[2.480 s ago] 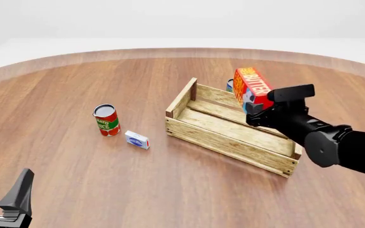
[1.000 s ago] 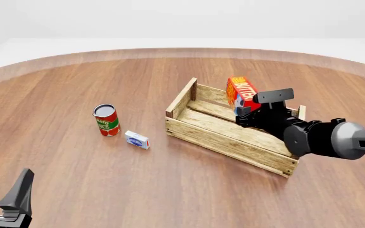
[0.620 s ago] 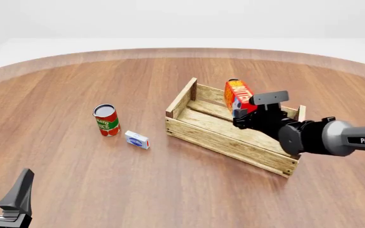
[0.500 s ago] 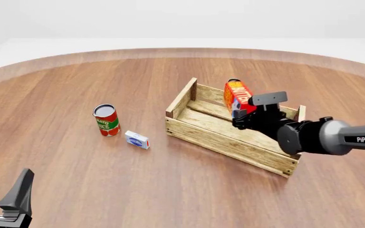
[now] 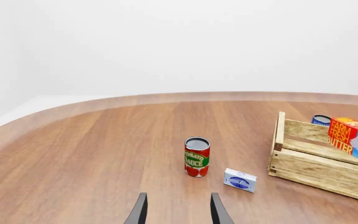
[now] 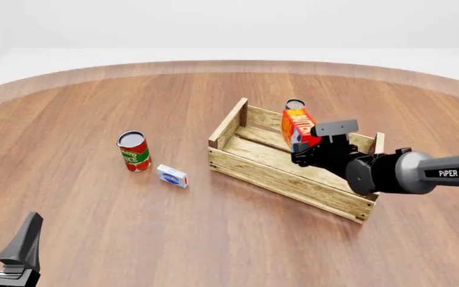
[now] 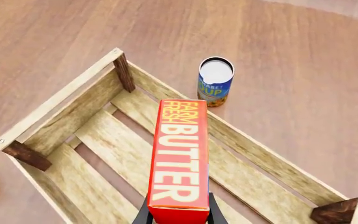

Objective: Pick up the butter and put it in the tray.

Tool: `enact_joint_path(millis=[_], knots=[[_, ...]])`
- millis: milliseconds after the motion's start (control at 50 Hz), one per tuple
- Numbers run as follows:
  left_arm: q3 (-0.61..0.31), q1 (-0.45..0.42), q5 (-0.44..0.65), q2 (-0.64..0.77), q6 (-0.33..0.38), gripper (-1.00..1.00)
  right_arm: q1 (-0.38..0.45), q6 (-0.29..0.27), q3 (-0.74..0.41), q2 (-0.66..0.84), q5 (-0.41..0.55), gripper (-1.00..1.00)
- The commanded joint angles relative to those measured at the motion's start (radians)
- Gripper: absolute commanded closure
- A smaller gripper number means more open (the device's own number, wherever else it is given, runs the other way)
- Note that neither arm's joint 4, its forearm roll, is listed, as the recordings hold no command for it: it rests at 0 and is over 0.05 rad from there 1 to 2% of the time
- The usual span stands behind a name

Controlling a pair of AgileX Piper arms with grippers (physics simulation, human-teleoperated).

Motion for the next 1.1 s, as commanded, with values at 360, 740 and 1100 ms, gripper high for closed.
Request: enact_joint_path(millis=[360, 740, 1100], knots=[[0.0, 0.0, 0.0, 0.0, 0.0, -1.0, -0.001, 0.023, -0.001, 0.004, -0.012, 1.0], [0.0, 0.0, 0.0, 0.0, 0.0, -1.0, -0.005, 0.022, -0.004, 0.025, -0.014, 1.0], [0.0, 0.0, 0.0, 0.0, 0.0, -1.0, -0.007, 0.042, -0.013, 0.046, -0.004, -1.0]])
